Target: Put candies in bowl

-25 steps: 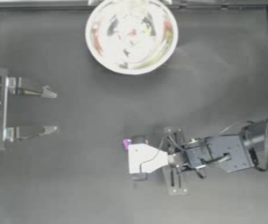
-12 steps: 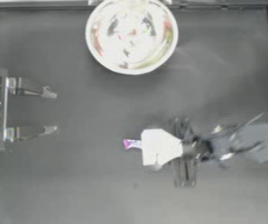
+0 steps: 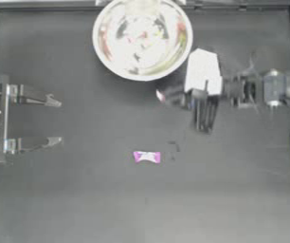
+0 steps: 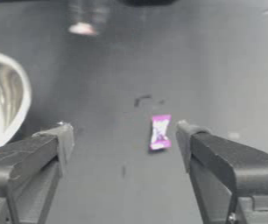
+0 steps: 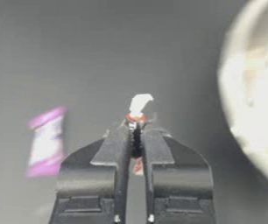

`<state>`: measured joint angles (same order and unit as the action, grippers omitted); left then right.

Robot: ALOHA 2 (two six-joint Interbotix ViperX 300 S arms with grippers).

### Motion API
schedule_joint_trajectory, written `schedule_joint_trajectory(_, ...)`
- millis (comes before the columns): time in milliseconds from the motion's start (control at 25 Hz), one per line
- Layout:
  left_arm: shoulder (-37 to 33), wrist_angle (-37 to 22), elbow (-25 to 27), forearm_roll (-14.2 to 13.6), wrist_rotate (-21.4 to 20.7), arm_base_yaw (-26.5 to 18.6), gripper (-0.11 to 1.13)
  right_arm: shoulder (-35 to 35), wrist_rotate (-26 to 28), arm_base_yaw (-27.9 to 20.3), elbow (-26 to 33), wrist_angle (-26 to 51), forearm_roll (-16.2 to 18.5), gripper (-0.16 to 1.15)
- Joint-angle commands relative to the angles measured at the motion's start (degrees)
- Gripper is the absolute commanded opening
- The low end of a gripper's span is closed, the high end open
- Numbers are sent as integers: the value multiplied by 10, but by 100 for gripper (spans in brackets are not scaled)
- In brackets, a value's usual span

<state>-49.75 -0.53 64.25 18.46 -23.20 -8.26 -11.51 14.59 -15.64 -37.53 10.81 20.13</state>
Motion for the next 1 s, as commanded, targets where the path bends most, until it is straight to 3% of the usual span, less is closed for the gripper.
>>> schedule_joint_trajectory(40,1,5,-6,1,1,0,100,11,-1,-50,32,-35,31,40)
schedule_joint_trajectory(440,1,5,-2,12,1,-6,100,128,-1,-159,125,-81,81,40)
schedule_joint_trajectory(800,1,5,-1,17,0,-10,100,221,-1,-180,188,-81,88,42)
schedule_joint_trajectory(880,1,5,-1,17,0,-11,100,230,-1,-180,196,-79,91,51)
schedule_joint_trajectory(1000,1,5,-2,17,1,-11,100,236,-1,-180,201,-84,105,79)
